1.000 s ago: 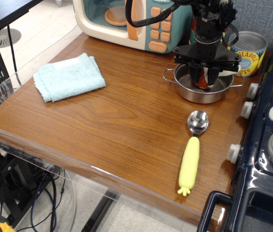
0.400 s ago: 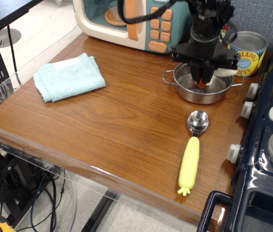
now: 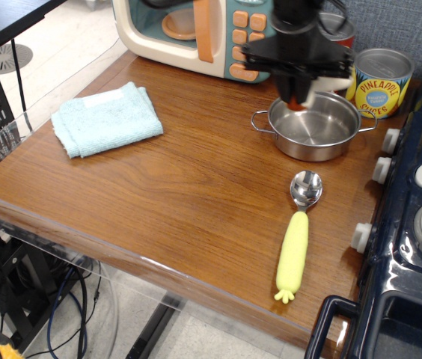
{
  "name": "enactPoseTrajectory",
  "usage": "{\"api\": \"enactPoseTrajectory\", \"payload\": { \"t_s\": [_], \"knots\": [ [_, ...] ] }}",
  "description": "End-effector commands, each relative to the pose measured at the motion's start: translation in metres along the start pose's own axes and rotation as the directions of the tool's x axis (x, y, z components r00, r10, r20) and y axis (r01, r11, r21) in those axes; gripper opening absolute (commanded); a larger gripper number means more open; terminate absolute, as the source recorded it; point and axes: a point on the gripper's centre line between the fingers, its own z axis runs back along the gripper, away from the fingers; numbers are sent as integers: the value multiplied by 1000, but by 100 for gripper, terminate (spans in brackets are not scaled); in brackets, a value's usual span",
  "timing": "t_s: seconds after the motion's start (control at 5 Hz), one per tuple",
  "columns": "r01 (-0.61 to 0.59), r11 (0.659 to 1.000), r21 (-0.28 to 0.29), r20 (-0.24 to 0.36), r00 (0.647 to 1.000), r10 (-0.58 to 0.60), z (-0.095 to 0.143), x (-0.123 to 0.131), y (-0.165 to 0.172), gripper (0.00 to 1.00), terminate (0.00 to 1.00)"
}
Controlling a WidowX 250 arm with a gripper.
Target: Pick up the mushroom from the plate and place it on the left on top of the blue cloth.
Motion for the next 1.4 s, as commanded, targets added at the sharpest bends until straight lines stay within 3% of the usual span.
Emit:
{"api": "enactPoseTrajectory", "payload": {
  "t_s": [0.0,0.2,0.4,1.0,1.2],
  "knots": [
    [-181,980,84,61,983,176,40,-9,87,0,0],
    [-309,936,168,72,951,301,51,-24,130,0,0],
    [-370,879,300,80,928,363,52,-31,156,0,0],
    [-435,793,426,30,883,468,11,-47,209,0,0],
    [-442,780,442,-10,867,498,3,-49,217,100,0]
  ]
}}
